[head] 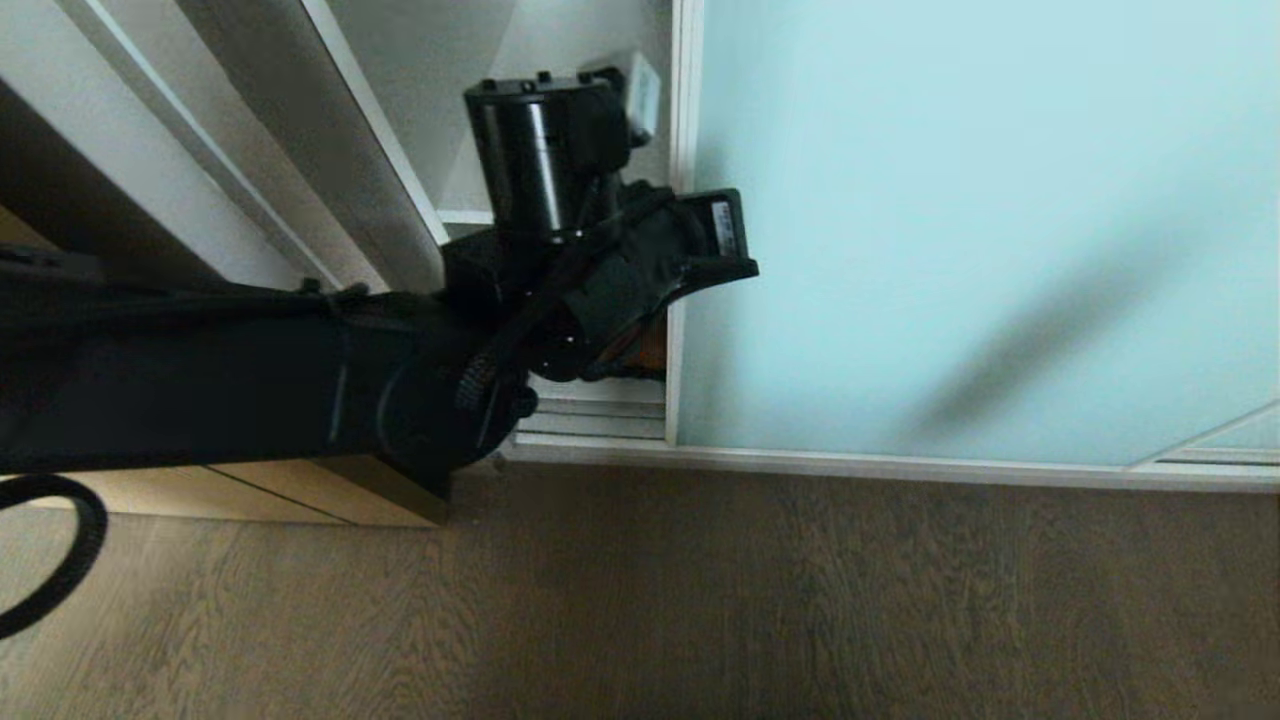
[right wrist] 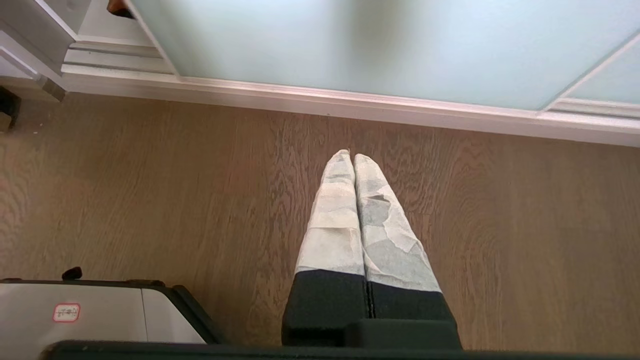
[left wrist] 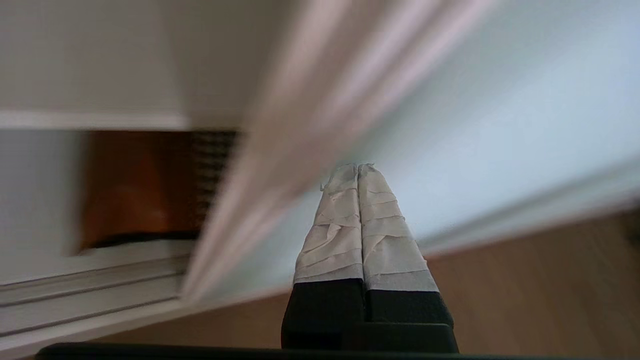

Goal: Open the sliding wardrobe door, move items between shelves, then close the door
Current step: Close the door

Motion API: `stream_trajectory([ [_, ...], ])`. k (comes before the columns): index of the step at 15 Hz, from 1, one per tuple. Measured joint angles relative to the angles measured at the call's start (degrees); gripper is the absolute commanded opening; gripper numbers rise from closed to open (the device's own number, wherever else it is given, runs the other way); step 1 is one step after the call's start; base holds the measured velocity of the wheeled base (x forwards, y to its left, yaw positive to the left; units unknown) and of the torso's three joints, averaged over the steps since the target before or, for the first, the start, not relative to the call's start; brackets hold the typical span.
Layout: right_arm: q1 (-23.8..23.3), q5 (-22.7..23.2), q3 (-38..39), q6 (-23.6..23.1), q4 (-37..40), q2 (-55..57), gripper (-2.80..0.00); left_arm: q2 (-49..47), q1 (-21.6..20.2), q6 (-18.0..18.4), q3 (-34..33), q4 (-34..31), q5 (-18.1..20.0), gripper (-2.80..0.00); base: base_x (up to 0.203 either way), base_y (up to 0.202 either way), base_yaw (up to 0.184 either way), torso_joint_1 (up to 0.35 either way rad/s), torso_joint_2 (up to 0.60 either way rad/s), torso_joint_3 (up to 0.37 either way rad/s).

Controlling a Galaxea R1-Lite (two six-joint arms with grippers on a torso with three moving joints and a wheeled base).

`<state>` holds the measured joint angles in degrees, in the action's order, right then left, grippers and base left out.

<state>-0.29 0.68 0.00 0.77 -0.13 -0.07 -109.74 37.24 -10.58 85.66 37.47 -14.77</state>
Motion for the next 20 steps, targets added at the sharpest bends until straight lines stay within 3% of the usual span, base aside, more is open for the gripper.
stream_trajectory([
  [4, 0.0, 0.0, 0.0, 0.0, 0.0, 0.0, -2.8, 8.8, -2.1, 0.0, -10.8, 4.1, -0.7, -2.8, 0.0, 0.0, 0.0, 0.0, 0.0, 0.0],
  [9, 0.0, 0.0, 0.0, 0.0, 0.0, 0.0, -2.8, 19.9, -3.0, 0.1, -17.8, 3.5, 0.1, -2.8, 0.0, 0.0, 0.0, 0.0, 0.0, 0.0],
  [16, 0.0, 0.0, 0.0, 0.0, 0.0, 0.0, -2.8, 22.6, -3.0, -2.8, -19.4, 0.6, 5.6, -2.8, 0.0, 0.0, 0.0, 0.0, 0.0, 0.0],
  [20, 0.0, 0.0, 0.0, 0.0, 0.0, 0.0, -2.8, 19.5, -7.9, -3.0, -17.4, 1.2, 8.1, -2.8, 0.0, 0.0, 0.0, 0.0, 0.0, 0.0],
])
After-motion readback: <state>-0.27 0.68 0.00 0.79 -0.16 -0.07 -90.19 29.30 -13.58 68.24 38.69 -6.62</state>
